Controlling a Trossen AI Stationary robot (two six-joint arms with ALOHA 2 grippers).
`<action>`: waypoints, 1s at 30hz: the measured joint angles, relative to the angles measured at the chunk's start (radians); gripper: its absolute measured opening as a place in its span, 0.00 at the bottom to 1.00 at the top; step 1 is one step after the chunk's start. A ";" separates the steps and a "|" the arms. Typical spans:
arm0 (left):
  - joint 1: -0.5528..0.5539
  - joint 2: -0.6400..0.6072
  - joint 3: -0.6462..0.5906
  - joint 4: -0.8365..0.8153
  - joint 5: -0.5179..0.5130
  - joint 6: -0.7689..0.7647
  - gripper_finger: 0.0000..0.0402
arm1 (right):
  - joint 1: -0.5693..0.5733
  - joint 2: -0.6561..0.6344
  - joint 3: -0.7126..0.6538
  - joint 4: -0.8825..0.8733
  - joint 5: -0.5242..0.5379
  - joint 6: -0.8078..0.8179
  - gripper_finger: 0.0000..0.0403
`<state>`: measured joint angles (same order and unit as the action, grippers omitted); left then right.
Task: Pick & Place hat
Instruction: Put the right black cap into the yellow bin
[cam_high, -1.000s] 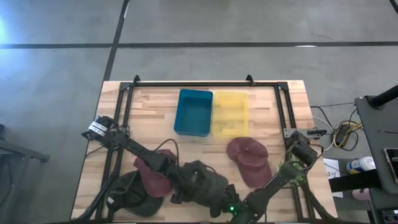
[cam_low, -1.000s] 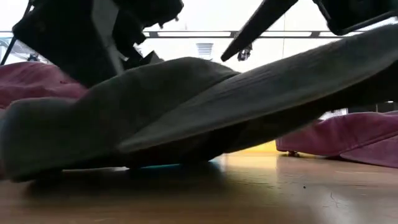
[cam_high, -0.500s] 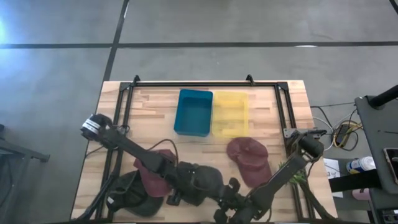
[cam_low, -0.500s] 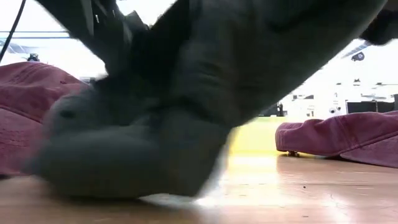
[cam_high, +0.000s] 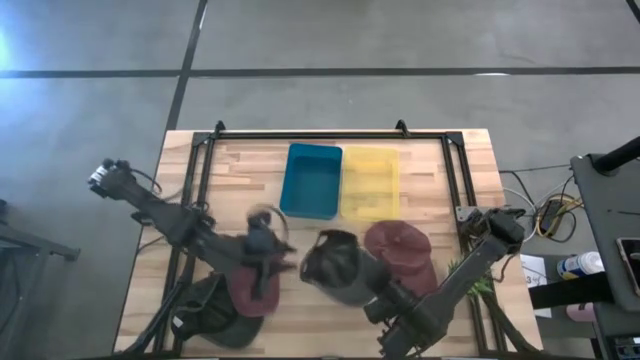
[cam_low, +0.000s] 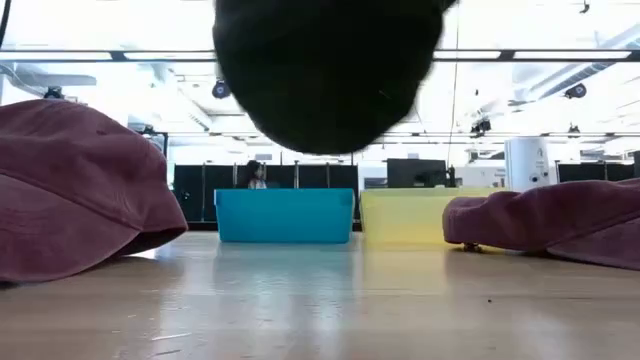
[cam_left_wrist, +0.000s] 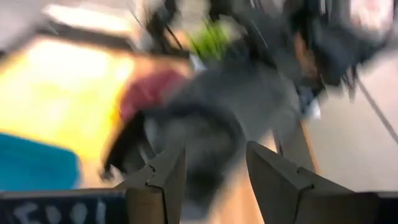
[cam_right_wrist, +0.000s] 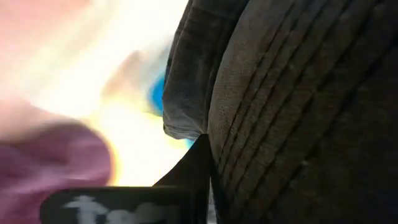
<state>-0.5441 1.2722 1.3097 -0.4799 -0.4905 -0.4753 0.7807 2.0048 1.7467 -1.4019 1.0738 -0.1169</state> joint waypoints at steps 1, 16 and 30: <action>0.005 -0.013 0.000 0.022 -0.020 0.012 0.40 | 0.003 0.010 0.006 0.018 0.034 -0.080 0.05; 0.096 0.276 -0.002 0.167 0.462 0.063 0.40 | 0.010 0.032 0.084 0.265 0.057 -0.577 0.05; 0.095 0.527 -0.001 0.244 0.508 0.071 0.40 | 0.003 0.056 0.080 0.337 0.098 -0.588 0.06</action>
<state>-0.4494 1.7996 1.3090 -0.2359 0.0175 -0.4043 0.7834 2.0610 1.8271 -1.0653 1.1713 -0.7046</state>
